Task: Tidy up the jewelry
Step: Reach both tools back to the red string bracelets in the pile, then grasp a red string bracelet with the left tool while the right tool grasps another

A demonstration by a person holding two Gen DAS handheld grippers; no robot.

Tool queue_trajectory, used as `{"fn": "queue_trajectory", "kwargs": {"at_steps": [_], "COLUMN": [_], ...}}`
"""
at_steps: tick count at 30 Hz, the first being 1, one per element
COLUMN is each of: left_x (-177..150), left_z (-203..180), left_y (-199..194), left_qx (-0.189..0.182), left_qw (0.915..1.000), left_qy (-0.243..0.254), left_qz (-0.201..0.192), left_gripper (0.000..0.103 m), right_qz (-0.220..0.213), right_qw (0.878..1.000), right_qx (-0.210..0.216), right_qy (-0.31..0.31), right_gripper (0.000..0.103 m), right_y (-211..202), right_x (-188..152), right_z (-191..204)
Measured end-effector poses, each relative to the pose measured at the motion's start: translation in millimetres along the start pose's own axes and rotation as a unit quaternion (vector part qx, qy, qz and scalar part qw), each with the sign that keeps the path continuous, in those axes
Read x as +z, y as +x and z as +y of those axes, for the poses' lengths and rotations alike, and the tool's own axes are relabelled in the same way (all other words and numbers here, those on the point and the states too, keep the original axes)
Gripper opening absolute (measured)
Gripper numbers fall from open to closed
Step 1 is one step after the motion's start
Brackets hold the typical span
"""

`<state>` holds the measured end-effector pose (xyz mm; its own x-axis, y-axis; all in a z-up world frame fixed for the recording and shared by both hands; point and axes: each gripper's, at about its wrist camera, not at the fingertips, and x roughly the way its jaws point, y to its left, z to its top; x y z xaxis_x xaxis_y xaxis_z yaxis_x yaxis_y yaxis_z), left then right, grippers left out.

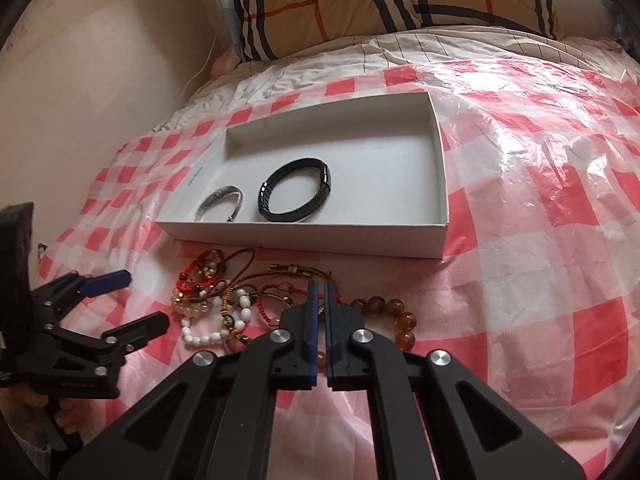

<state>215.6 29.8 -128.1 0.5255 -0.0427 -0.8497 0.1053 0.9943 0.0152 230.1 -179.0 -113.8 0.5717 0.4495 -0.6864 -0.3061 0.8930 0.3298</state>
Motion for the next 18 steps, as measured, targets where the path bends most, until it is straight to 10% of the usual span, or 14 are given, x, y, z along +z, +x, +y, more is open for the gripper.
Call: {"fn": "queue_trajectory", "kwargs": {"at_steps": [12,14,16,18], "left_x": [13,13,12,11], "left_z": [-15,-20,-21,-18], "left_y": [14,17,21,22], "left_qx": [0.014,0.02,0.006,-0.011], "left_qw": [0.9993,0.9986,0.9988,0.9994], "left_qy": [0.031,0.043,0.046,0.033], "left_qz": [-0.018,-0.02,-0.012,-0.009], "left_gripper": [0.064,0.061,0.024,0.017], "right_qz": [0.001,0.005,-0.002,-0.004], "right_qw": [0.999,0.999,0.999,1.0], "right_qx": [0.017,0.015,0.007,0.003], "right_qy": [0.043,0.041,0.036,0.022], "right_gripper": [0.004,0.033,0.055,0.055], "right_y": [-12,-6,-3,1], "right_x": [-3,-3,-3,-2], "right_z": [-17,-18,-17,-13]}}
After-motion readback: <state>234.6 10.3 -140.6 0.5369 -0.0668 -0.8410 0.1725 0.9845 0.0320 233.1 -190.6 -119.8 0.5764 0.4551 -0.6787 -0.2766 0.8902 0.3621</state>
